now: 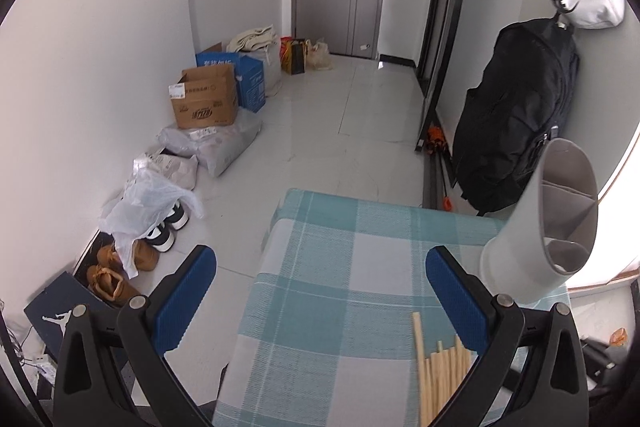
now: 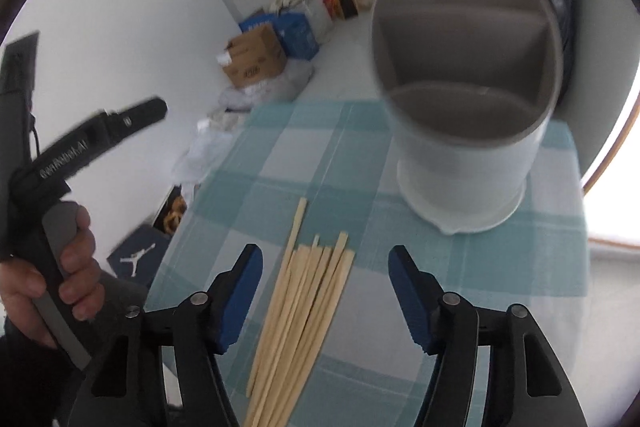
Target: Organize utensils
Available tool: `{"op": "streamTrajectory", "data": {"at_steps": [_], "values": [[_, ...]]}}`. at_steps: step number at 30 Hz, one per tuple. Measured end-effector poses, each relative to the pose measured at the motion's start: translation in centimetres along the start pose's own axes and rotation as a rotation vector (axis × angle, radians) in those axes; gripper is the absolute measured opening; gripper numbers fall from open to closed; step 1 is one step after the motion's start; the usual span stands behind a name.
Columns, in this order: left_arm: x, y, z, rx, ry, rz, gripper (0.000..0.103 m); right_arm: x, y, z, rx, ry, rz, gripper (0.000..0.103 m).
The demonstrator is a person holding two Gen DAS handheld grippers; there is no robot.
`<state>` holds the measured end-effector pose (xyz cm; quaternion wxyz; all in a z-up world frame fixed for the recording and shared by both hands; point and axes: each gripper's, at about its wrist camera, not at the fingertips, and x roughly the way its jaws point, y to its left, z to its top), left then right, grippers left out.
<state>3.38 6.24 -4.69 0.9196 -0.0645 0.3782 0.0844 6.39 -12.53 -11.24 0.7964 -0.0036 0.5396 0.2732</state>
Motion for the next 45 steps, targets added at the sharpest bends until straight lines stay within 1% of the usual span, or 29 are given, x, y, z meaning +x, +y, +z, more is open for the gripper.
{"op": "streamTrajectory", "data": {"at_steps": [1,2,4,6,7,9,11,12,14,16,17,18,19,20,22,26,32,38,39,44,45], "values": [[0.2,0.4,0.0,-0.004,0.007,0.004,0.102,1.2,0.3,0.0,-0.003,0.047,0.006,0.047],[0.4,0.9,0.0,-0.012,0.017,0.009,0.102,2.2,0.7,0.1,-0.007,0.087,0.005,0.045],[0.8,1.5,0.0,-0.024,0.032,0.011,0.102,3.6,1.2,0.4,-0.012,0.124,0.001,0.043],[1.1,2.2,0.0,-0.038,0.052,0.014,0.102,4.4,1.7,0.9,-0.027,0.153,-0.019,0.041],[1.2,2.5,0.0,-0.043,0.059,0.014,0.102,4.7,2.1,1.2,-0.031,0.165,-0.029,0.038],[1.4,3.1,0.0,-0.059,0.072,0.01,0.102,5.3,2.4,1.7,-0.034,0.196,-0.057,0.037],[1.4,3.5,0.0,-0.07,0.079,0.004,0.102,6.2,2.9,1.8,-0.042,0.218,-0.067,0.031],[1.5,3.7,0.1,-0.074,0.08,0.001,0.102,6.5,3.3,1.8,-0.058,0.229,-0.084,0.03],[1.3,4.0,0.1,-0.082,0.083,-0.003,0.102,6.6,4.1,1.9,-0.109,0.229,-0.166,0.028],[1.3,4.3,0.2,-0.084,0.082,0.0,0.102,6.7,4.4,1.9,-0.12,0.23,-0.197,0.027],[1.4,4.4,0.2,-0.083,0.08,0.002,0.102,6.6,4.5,1.9,-0.116,0.227,-0.212,0.026],[1.4,4.6,0.2,-0.081,0.076,0.007,0.102,6.6,4.5,1.9,-0.114,0.224,-0.228,0.02],[1.4,4.6,0.2,-0.079,0.074,0.01,0.102,6.5,4.4,1.9,-0.107,0.219,-0.235,0.007],[1.4,4.8,0.2,-0.079,0.074,0.011,0.102,6.3,4.2,2.0,-0.09,0.215,-0.224,0.003],[1.5,4.9,0.1,-0.082,0.076,0.009,0.102,5.8,3.9,1.9,-0.063,0.198,-0.218,0.0],[1.7,5.0,-0.1,-0.081,0.089,0.009,0.102,4.5,2.8,2.4,-0.015,0.14,-0.2,0.0],[2.0,4.3,-0.4,-0.054,0.101,0.011,0.102,1.5,1.7,2.6,0.006,0.058,-0.168,0.0],[2.6,3.6,-1.0,-0.035,0.146,-0.002,0.102,-0.9,1.1,2.3,0.035,-0.016,-0.122,0.0],[2.7,3.3,-1.2,-0.028,0.152,-0.005,0.102,-0.3,1.7,2.5,0.041,-0.028,-0.119,0.0],[3.5,1.3,-2.2,0.045,0.207,-0.037,0.102,-2.7,0.4,2.7,0.085,-0.108,-0.075,0.0],[3.7,0.8,-2.5,0.063,0.227,-0.047,0.102,-3.0,0.1,2.8,0.088,-0.109,-0.069,0.0]]}}
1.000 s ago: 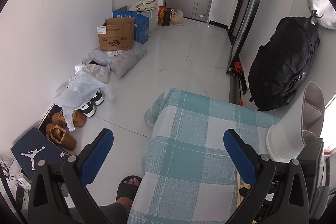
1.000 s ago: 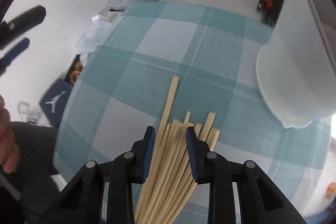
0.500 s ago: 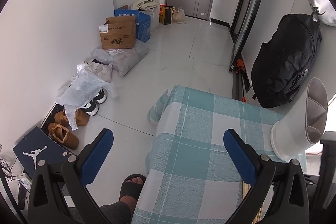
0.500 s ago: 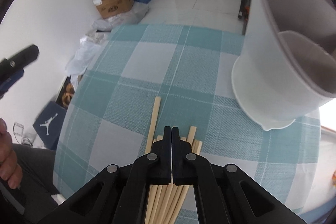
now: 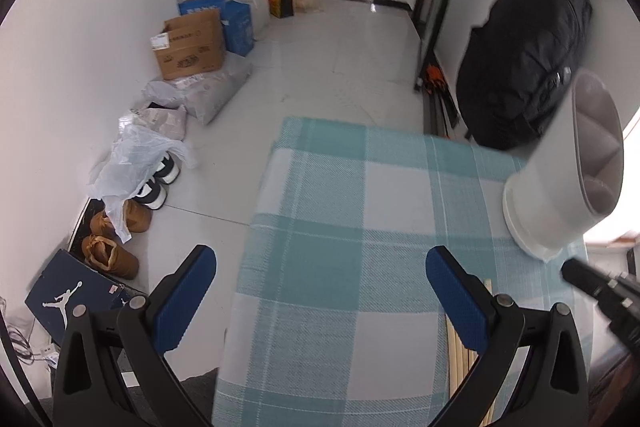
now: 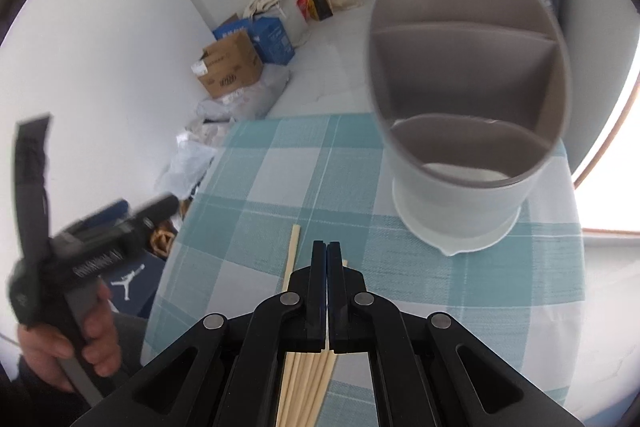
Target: Organize utensils
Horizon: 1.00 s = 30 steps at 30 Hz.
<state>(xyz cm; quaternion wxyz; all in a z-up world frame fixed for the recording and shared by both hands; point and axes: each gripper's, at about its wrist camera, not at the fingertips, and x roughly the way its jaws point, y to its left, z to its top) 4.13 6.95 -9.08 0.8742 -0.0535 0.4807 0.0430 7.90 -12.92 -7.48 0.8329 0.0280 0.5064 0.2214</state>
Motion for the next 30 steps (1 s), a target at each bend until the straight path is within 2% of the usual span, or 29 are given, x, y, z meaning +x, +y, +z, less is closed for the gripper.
{"op": "streamTrajectory", "data": {"at_steps": [6,9,11,15,18,20,22,24,26,29,30], "values": [[2.5,-3.4,-0.7,0.084,0.137,-0.059,0.102,0.4,-1.9,-0.9,0.059,0.075,0.079,0.003],[3.8,-4.6,-0.8,0.1,0.186,-0.051,0.101,-0.3,-2.9,-1.5,0.089,0.054,0.067,0.003],[4.6,-5.6,-0.9,0.135,0.217,-0.037,0.097,-1.0,-3.6,-1.7,0.111,0.037,0.057,0.009],[5.8,-6.4,-1.1,0.178,0.263,0.02,0.076,-2.5,-4.8,-1.9,0.137,-0.003,0.063,0.029],[6.0,-6.0,-0.6,0.13,0.272,0.043,0.075,-3.5,-5.3,-2.1,0.134,-0.027,0.067,0.032],[6.3,-5.9,-0.3,0.11,0.283,0.029,0.075,-3.9,-5.6,-2.2,0.14,-0.035,0.082,0.032],[6.6,-6.1,0.0,0.093,0.301,0.021,0.075,-4.1,-6.0,-2.2,0.152,-0.044,0.093,0.043],[6.6,-6.6,-0.1,0.099,0.309,0.019,0.073,-4.7,-6.6,-2.1,0.168,-0.053,0.103,0.044],[6.4,-7.1,-0.2,0.121,0.311,0.006,0.064,-4.9,-6.8,-2.1,0.178,-0.057,0.115,0.044],[6.0,-8.0,-0.2,0.15,0.314,-0.014,0.04,-4.9,-7.0,-2.3,0.178,-0.053,0.118,0.047],[6.1,-8.3,-0.1,0.152,0.314,-0.021,0.02,-4.9,-7.1,-2.4,0.172,-0.041,0.118,0.049]]}}
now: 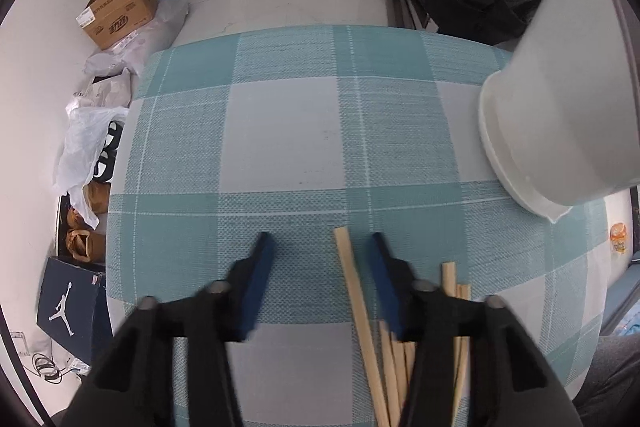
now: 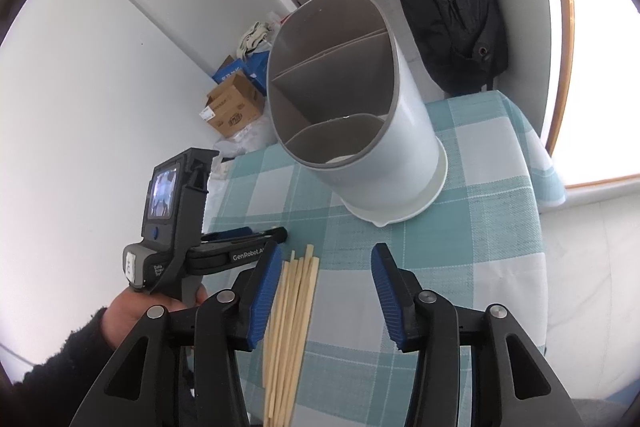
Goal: Organize utensils
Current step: 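Grasp several chopsticks with the right gripper while the left gripper grasps one chopstick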
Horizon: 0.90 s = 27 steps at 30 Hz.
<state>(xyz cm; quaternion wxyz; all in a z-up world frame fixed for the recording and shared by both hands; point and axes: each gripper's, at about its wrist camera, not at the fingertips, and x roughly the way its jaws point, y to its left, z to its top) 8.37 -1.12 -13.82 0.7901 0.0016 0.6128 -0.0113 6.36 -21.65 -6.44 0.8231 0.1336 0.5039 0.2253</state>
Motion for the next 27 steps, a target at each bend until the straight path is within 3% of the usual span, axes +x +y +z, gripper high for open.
{"op": "streamTrajectory", "data": {"at_steps": [1,2,9,14,17,20,22,27], "values": [[-0.1,-0.2,0.0,0.006,-0.003,-0.004,0.007,0.1,0.0,-0.1,0.0,0.006,0.003,0.049],[-0.1,-0.3,0.1,0.009,-0.003,-0.016,0.005,0.3,0.1,-0.2,-0.001,0.015,0.004,0.05],[-0.2,1.6,0.2,-0.054,-0.018,-0.095,0.003,2.5,1.1,-1.2,-0.042,0.095,-0.027,0.05],[-1.8,4.0,-0.5,-0.138,-0.098,-0.178,0.003,5.2,3.0,-1.9,-0.093,0.162,-0.04,0.05],[-3.1,5.0,-0.8,-0.179,-0.146,-0.221,0.003,6.8,4.3,-2.1,-0.127,0.196,-0.051,0.042],[-4.7,5.7,-1.0,-0.188,-0.226,-0.229,0.003,8.9,5.2,-1.8,-0.162,0.236,-0.117,0.026],[-5.7,6.3,-1.3,-0.214,-0.279,-0.243,0.003,10.0,5.5,-1.7,-0.171,0.257,-0.147,0.009],[-5.9,7.4,-1.1,-0.239,-0.312,-0.292,0.003,12.8,6.5,-1.5,-0.19,0.338,-0.142,0.009]]}}
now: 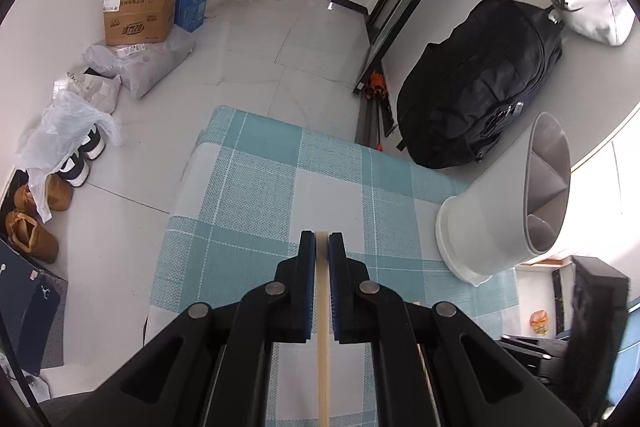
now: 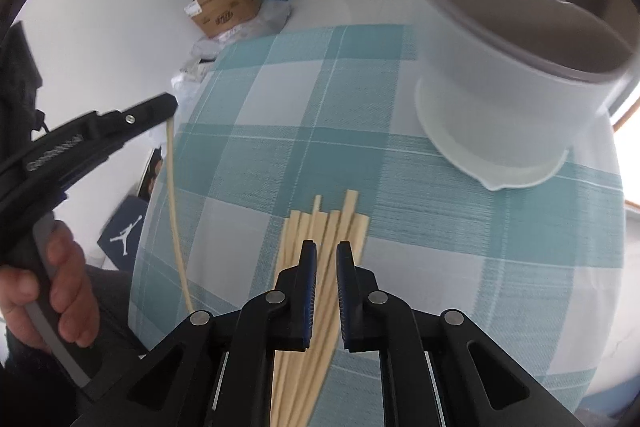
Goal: Organize utensils
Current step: 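Grasp several chopsticks with the right gripper while the left gripper grasps one chopstick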
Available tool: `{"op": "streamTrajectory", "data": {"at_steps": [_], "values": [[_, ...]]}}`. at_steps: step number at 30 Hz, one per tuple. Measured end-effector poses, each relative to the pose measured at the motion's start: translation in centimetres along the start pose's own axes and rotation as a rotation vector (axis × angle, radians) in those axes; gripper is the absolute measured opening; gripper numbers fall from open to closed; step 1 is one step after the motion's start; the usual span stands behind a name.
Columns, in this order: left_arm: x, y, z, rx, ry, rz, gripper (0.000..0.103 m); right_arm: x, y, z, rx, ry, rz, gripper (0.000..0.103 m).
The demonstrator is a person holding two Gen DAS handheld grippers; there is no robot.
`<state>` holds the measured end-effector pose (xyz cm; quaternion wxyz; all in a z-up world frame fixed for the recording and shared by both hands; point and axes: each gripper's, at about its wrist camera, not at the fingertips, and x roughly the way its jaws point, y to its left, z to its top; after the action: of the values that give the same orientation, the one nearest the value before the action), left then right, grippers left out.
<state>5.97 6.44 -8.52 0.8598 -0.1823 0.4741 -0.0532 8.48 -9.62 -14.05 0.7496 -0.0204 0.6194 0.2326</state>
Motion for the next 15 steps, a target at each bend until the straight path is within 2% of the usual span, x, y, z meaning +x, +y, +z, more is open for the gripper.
{"op": "streamTrajectory", "data": {"at_steps": [6,10,12,15], "values": [[-0.8,1.6,0.5,-0.037,0.002,-0.035,0.003,2.4,1.9,1.3,-0.054,0.082,-0.026,0.01],[-1.7,2.1,0.8,-0.049,-0.016,-0.063,0.003,2.8,2.6,1.9,-0.074,0.101,-0.035,0.012],[-2.0,2.5,0.9,-0.064,-0.021,-0.075,0.003,3.2,2.9,2.1,-0.079,0.11,-0.037,0.009],[-2.2,3.0,1.0,-0.084,-0.024,-0.086,0.003,3.7,3.5,2.3,-0.11,0.116,-0.07,0.01]]}}
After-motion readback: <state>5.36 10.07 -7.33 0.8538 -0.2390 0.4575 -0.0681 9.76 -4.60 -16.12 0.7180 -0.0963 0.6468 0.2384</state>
